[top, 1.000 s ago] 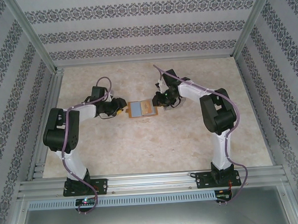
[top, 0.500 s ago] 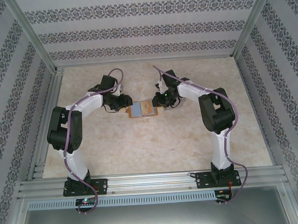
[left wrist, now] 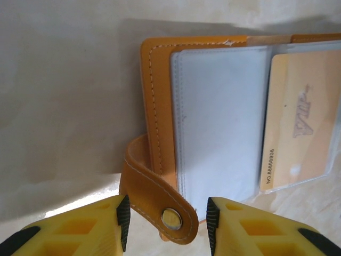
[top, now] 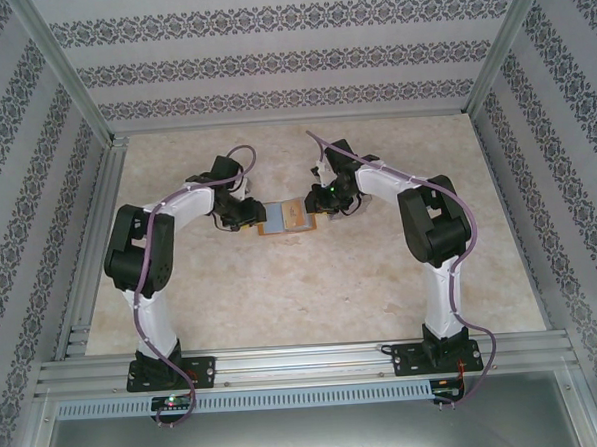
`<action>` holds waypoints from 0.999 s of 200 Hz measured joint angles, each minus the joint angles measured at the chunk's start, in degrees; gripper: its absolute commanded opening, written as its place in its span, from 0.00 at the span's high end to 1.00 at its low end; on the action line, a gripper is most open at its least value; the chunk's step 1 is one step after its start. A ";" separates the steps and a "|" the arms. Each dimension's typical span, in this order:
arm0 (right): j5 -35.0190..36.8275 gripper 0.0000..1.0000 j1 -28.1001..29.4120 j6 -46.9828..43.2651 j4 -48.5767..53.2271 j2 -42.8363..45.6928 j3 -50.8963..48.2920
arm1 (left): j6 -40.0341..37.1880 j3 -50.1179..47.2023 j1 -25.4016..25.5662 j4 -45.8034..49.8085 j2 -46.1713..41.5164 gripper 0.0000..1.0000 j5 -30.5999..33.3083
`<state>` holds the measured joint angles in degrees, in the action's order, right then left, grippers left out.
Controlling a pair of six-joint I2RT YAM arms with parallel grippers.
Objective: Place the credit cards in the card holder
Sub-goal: Close the card holder at the center of the table.
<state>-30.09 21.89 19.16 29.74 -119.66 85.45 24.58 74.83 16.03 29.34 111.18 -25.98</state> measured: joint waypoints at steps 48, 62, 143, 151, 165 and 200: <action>-0.02 0.75 0.00 0.00 0.00 0.00 0.00 | -0.61 1.33 0.50 0.59 0.00 0.92 0.22; -0.02 0.75 0.00 0.00 0.00 0.00 0.00 | -0.81 1.60 0.50 0.68 0.00 1.00 0.35; 0.72 0.74 -0.02 -0.02 0.02 0.00 -0.02 | -1.05 1.62 0.50 1.88 -1.73 1.00 1.53; 0.72 0.74 -0.02 -0.02 0.02 0.00 -0.02 | -1.05 1.62 0.50 2.21 -2.47 1.00 1.81; 0.70 0.71 -0.02 -0.02 0.02 0.00 -0.02 | -1.05 1.90 0.50 2.89 -3.85 1.00 2.36; 0.70 0.68 -0.02 0.15 0.00 0.00 -0.02 | -1.01 2.14 0.15 3.50 -6.84 1.00 4.02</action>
<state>-29.39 21.87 19.31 29.74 -119.66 85.43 23.57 76.97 16.19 32.84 104.33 -21.96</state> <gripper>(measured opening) 0.319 0.058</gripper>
